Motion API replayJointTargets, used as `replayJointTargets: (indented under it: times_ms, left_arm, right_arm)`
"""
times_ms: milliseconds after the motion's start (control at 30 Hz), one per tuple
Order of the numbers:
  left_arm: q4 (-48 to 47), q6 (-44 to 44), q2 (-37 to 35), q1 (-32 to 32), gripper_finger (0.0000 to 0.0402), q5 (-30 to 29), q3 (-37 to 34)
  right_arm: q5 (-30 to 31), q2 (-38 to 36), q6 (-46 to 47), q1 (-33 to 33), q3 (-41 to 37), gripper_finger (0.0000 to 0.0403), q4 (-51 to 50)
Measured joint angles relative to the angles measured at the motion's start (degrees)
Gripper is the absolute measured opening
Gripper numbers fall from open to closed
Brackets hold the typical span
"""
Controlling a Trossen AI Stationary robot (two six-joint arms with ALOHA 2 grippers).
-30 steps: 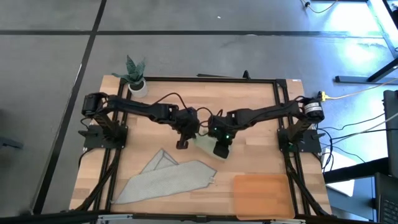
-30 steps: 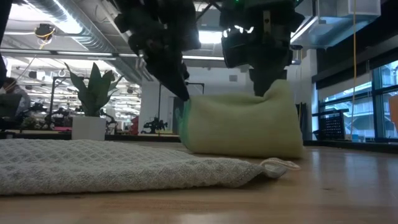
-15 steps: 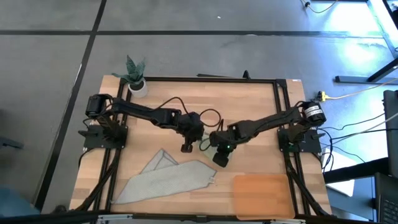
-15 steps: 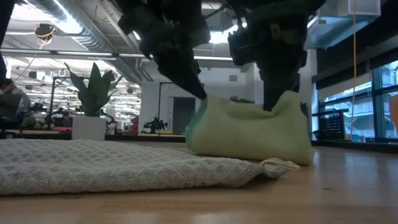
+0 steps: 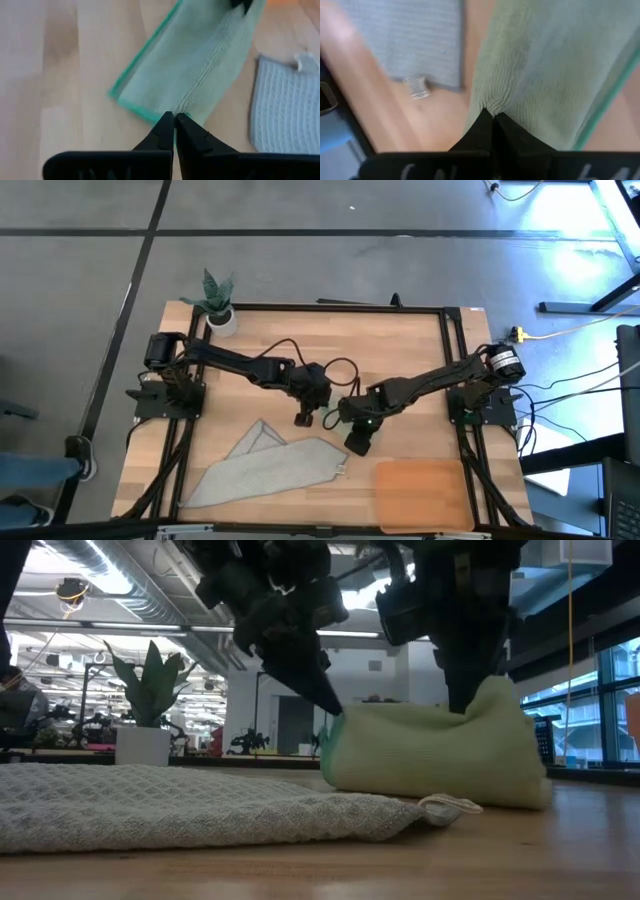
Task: Roll microfiber towels into tight, uniform cylinder then place into a basket
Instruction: Roll the green microfiber towel
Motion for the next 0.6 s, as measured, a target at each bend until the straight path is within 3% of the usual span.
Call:
replayJointTargets:
  times_ms: [133, 300, 600]
  left_arm:
    - [0.61, -0.11, 0.01, -0.02, 0.0000, 1.33, -0.01]
    - [0.34, -0.12, 0.01, -0.02, 0.0000, 1.27, -0.01]
    - [1.96, -0.18, 0.30, -0.02, 0.0000, 1.29, -0.01]
  right_arm:
    - [-1.13, 0.00, -1.56, 0.00, 0.02, 0.0006, 0.39]
    - [7.36, 0.00, 0.72, 0.04, 0.02, 0.0006, -0.53]
    - [11.06, 0.00, 8.22, 0.59, 0.02, 0.0006, -7.95]
